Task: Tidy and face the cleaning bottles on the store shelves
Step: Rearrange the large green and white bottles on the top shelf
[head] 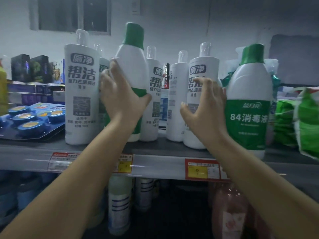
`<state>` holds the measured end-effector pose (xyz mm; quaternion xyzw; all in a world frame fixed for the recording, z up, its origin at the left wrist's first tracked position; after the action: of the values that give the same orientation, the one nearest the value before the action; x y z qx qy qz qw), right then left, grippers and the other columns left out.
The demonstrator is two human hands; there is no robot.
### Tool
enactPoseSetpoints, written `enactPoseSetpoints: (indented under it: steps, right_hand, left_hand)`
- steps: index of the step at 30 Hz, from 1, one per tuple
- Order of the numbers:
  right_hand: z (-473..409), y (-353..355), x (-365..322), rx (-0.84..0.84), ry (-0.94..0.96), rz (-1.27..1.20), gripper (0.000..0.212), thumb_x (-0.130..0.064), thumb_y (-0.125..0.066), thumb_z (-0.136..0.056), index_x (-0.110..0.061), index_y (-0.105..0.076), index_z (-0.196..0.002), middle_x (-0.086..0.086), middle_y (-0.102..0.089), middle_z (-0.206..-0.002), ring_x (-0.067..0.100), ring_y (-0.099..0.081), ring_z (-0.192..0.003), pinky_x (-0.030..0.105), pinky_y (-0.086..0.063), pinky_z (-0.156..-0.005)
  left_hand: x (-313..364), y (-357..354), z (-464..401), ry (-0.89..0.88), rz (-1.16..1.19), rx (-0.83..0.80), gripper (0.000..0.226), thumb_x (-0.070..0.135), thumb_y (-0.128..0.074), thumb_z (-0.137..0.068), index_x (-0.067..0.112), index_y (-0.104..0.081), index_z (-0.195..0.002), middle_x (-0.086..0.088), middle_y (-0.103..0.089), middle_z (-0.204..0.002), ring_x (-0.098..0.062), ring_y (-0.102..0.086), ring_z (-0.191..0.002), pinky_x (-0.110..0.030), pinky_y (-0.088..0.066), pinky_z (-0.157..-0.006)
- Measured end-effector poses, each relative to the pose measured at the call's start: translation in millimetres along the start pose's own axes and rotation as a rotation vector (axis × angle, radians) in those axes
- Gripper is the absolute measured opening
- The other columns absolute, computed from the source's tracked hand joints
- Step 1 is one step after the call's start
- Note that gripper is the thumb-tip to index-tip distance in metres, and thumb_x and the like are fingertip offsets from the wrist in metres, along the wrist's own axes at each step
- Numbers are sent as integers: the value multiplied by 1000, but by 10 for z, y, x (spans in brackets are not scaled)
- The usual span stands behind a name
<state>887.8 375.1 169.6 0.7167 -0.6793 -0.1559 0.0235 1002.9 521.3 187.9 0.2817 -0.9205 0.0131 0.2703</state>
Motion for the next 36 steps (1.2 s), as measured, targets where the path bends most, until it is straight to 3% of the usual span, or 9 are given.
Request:
enactPoseSetpoints:
  steps: [3,6,9,12,15,20,23,28,36]
  right_hand:
    - [30,-52,-92,-259,-29,-224,89,-24,-75,-75,-18,-20,-145,3,-39,-142,14,-34,-129,34,-30,-109]
    - [45,-158,-121,-557,-208,-622,108,-21,-82,-67,-25,-12,-148,-3,-43,-141,5,-41,-125,12,-40,-90]
    - [20,-106,-64,-442,-330,-816,92,-27,-87,-52,-23,-42,-132,-1,-64,-119,14,-61,-110,34,-51,-92]
    - [22,72,56,-302,-377,-838,58,-6,-81,-65,-16,-56,-116,4,-71,-103,17,-68,-95,37,-55,-86]
    - [56,257,249,-189,-416,-718,54,-14,-81,-63,-20,-59,-112,-2,-71,-100,14,-68,-93,37,-56,-85]
    - [107,490,474,-105,-442,-475,56,-18,-81,-64,-24,-55,-114,-8,-67,-101,10,-65,-93,33,-55,-84]
    - [136,595,532,-89,-436,-411,58,-21,-82,-64,-24,-56,-116,-8,-68,-102,12,-65,-94,38,-54,-87]
    - [166,705,596,-97,-450,-440,56,-21,-82,-63,-22,-57,-114,-6,-69,-101,15,-66,-94,41,-54,-87]
    - [190,760,592,-89,-441,-409,60,-26,-82,-59,-22,-57,-113,-4,-68,-101,17,-65,-95,42,-54,-87]
  left_hand:
    - [333,96,-43,-52,220,-22,105,33,-78,-59,15,-16,-142,-14,-34,-131,-30,-40,-118,-47,-44,-93]
    - [681,112,-35,-64,410,-97,107,35,-79,-61,20,-12,-143,-6,-35,-124,-23,-41,-112,-35,-44,-86]
    - [988,73,70,-67,537,-173,109,38,-80,-63,22,-10,-145,-3,-35,-123,-20,-39,-111,-32,-40,-86]
    - [1177,-6,147,-101,604,-249,104,46,-75,-69,20,-9,-146,-5,-36,-130,-15,-37,-108,-28,-37,-91]
    - [1271,-121,153,-153,762,-395,62,46,-45,-91,23,-21,-144,-7,-42,-137,-18,-49,-114,-31,-42,-94]
    - [1074,-606,167,102,632,-562,44,10,-45,-88,13,-34,-131,-14,-50,-123,-11,-49,-73,-18,-38,-46]
    - [1026,-896,319,167,487,-672,47,27,-61,-81,8,-39,-118,-8,-51,-116,-21,-52,-92,-26,-41,-61]
    - [1033,-1038,390,126,311,-602,70,37,-71,-72,2,-39,-123,-12,-46,-121,-28,-48,-108,-39,-46,-90]
    - [1111,-1047,424,198,426,-559,64,33,-73,-72,4,-35,-116,-5,-48,-102,-22,-53,-90,-31,-45,-69]
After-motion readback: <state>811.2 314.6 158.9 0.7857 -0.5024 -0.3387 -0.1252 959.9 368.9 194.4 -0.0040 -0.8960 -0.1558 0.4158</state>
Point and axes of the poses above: each hand's wrist, its own z-axis away from the middle knuckle, its own y-axis out of the back of the hand, x = y × z, the point moved 4 cm from there along -z, towards the middle knuckle
